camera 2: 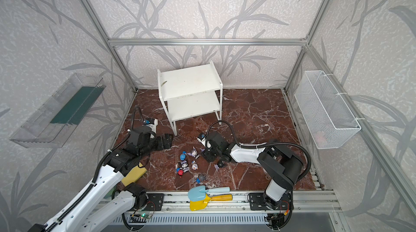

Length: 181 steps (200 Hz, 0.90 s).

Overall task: Place and organize the plastic toys onto the shelf
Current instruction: 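Move the right gripper over the purple figure while the left gripper nears the shelf leg, then lower the right gripper onto the purple figure while the left gripper descends beside the figures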

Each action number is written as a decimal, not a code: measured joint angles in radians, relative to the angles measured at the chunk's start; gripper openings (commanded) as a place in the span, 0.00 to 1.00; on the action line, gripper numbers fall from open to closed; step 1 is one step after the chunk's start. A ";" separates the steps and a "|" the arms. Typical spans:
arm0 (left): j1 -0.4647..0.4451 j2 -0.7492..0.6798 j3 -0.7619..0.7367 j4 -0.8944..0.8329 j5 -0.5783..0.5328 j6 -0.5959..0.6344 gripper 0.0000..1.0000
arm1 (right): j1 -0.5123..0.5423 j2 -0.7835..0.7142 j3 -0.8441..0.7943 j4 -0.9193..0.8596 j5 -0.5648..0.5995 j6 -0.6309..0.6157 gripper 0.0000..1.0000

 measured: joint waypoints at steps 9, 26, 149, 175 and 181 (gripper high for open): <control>0.000 0.004 0.000 0.000 0.002 0.000 1.00 | 0.000 0.000 0.000 0.001 0.006 0.000 0.65; -0.001 0.016 0.000 0.002 0.006 0.000 1.00 | 0.000 0.002 0.000 0.001 0.019 -0.005 0.61; -0.137 0.060 -0.009 0.025 0.016 -0.001 1.00 | -0.015 0.008 0.000 -0.001 0.055 -0.071 0.52; -0.213 0.072 -0.024 0.039 -0.001 -0.002 1.00 | -0.035 -0.017 -0.004 -0.006 0.052 -0.083 0.52; -0.231 0.079 -0.026 0.041 -0.005 -0.005 1.00 | -0.040 -0.025 -0.007 -0.006 0.050 -0.084 0.52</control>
